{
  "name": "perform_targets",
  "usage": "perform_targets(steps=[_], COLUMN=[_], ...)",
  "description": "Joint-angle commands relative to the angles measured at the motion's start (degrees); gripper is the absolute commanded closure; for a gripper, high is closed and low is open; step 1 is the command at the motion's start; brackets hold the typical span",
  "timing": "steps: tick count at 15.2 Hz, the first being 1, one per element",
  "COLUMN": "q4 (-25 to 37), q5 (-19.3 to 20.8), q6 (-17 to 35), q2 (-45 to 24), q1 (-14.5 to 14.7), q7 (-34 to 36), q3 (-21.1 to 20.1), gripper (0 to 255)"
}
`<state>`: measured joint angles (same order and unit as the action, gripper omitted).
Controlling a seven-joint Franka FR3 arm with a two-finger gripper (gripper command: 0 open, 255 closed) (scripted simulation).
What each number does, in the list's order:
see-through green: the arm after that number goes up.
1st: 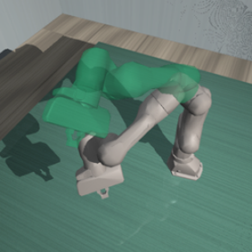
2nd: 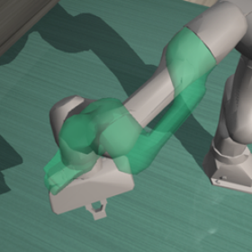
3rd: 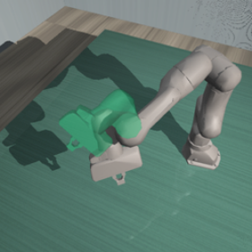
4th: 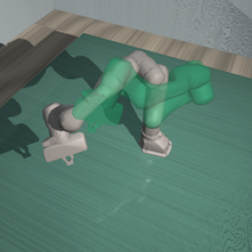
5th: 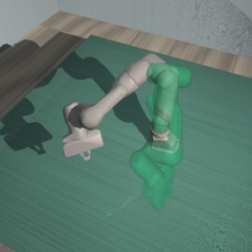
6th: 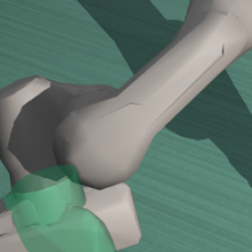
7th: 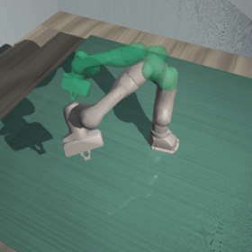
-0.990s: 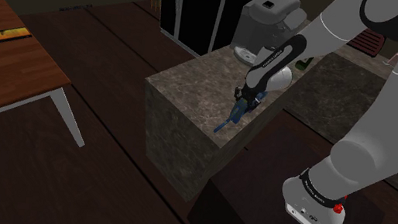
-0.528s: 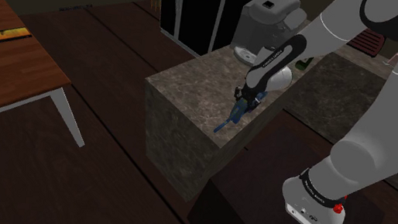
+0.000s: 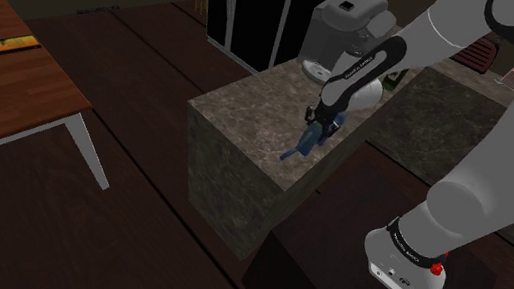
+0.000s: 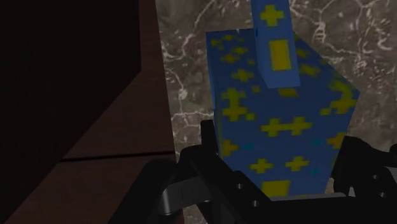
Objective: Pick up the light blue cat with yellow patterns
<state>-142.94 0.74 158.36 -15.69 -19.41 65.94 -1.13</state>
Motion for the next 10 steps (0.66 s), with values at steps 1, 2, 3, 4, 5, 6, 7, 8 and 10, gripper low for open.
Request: perform_targets(steps=[1,2,3,4,5,6,7,8,10], q4=[-0.2,-0.3,-0.4,-0.4,-0.5,-0.5,-0.5,-0.5,-0.5], q5=[-0.1,-0.2,-0.2,-0.2,-0.3,-0.3,-0.4,-0.4,-0.4], q6=[-1.7,-2.5,-3.2,-4.0,-4.8,-5.6,-6.4,-7.2,-7.3], q2=[2.0,2.9,3.7,4.5,5.3,6.1,6.9,7.7,7.9], q1=[0.0,0.0,-0.1,-0.1,-0.1,-0.1,-0.1,-0.1,-0.1], q7=[0.0,-0.1,-0.1,-0.1,-0.2,-0.2,-0.2,-0.3,-0.3], q3=[-0.1,-0.1,-0.1,-0.2,-0.2,-0.2,-0.2,-0.2,-0.2], gripper=[255,255,255,255,255,255,255,255,255])
